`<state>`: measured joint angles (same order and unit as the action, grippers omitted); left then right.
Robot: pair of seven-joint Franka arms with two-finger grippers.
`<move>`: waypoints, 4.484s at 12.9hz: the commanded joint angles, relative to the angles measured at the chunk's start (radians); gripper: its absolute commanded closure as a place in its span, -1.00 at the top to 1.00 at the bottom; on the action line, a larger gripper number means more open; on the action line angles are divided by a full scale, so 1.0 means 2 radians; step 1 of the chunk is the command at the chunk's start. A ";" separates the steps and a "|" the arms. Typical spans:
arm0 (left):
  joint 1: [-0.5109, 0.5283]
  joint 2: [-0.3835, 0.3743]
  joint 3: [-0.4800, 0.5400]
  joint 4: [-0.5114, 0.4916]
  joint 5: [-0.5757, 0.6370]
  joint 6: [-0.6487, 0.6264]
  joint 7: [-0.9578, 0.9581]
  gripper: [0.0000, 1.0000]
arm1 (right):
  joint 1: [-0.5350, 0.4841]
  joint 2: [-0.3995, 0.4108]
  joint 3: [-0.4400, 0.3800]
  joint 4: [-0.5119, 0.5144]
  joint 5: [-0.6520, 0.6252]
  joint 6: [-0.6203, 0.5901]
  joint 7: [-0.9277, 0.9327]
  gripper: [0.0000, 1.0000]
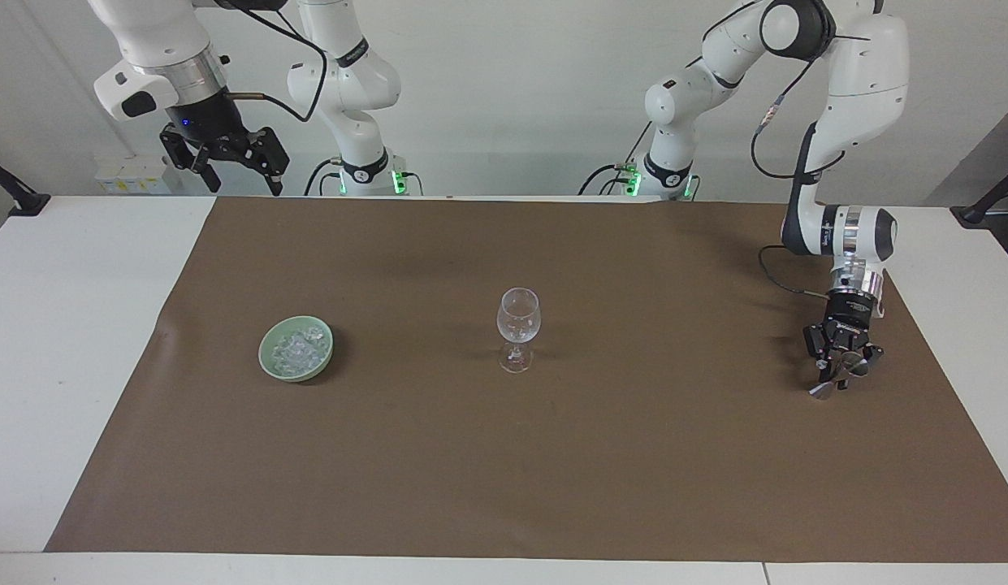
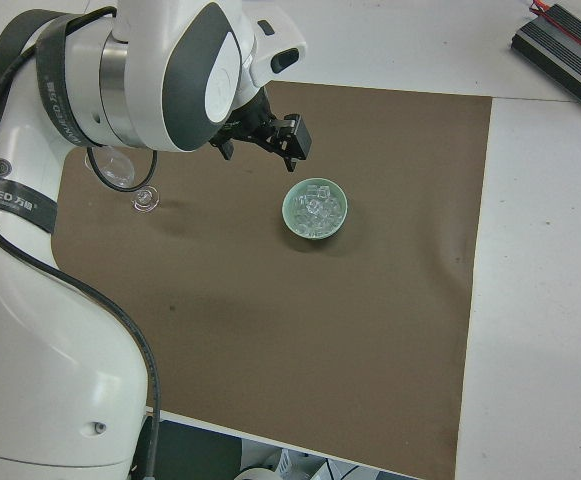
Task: Pour wine and add ice with both arms
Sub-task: 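Close the left gripper around the silver bottle, then lift the silver bottle with the left gripper and carry it to the glass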
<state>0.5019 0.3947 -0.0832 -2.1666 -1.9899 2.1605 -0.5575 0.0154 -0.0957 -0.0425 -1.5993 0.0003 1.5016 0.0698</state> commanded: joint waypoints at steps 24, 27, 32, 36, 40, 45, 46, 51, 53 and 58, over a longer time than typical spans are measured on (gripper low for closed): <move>-0.070 -0.042 0.001 0.005 -0.031 0.018 0.015 -1.00 | -0.001 -0.011 0.001 -0.013 0.001 0.004 0.006 1.00; -0.120 -0.071 0.001 0.006 -0.039 0.069 0.015 -1.00 | -0.002 -0.011 0.001 -0.013 0.001 0.004 0.006 1.00; -0.209 -0.114 0.000 0.007 -0.051 0.153 0.008 -1.00 | -0.001 -0.011 0.001 -0.013 0.001 0.004 0.005 1.00; -0.291 -0.125 -0.001 0.021 -0.080 0.220 0.011 -1.00 | -0.001 -0.011 0.001 -0.013 0.001 0.004 0.006 1.00; -0.353 -0.122 -0.001 0.047 -0.107 0.276 0.012 -1.00 | -0.002 -0.011 0.001 -0.013 0.001 0.004 0.006 1.00; -0.407 -0.127 -0.010 0.071 -0.110 0.344 0.012 -1.00 | -0.001 -0.011 0.001 -0.013 0.001 0.004 0.006 1.00; -0.407 -0.127 -0.020 0.075 -0.110 0.355 0.012 -1.00 | -0.001 -0.011 0.001 -0.013 0.001 0.004 0.005 1.00; -0.431 -0.125 -0.040 0.089 -0.104 0.403 0.018 -1.00 | -0.001 -0.011 0.001 -0.013 0.001 0.004 0.006 1.00; -0.444 -0.125 -0.039 0.092 -0.103 0.415 0.027 -1.00 | -0.001 -0.011 0.001 -0.013 0.001 0.004 0.006 1.00; -0.466 -0.125 -0.041 0.095 -0.102 0.442 0.073 -1.00 | -0.001 -0.011 0.001 -0.013 0.001 0.004 0.006 1.00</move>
<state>-0.4093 0.1552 -0.1735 -1.9833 -2.1848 3.0082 -0.4542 0.0154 -0.0957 -0.0425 -1.5993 0.0003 1.5016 0.0698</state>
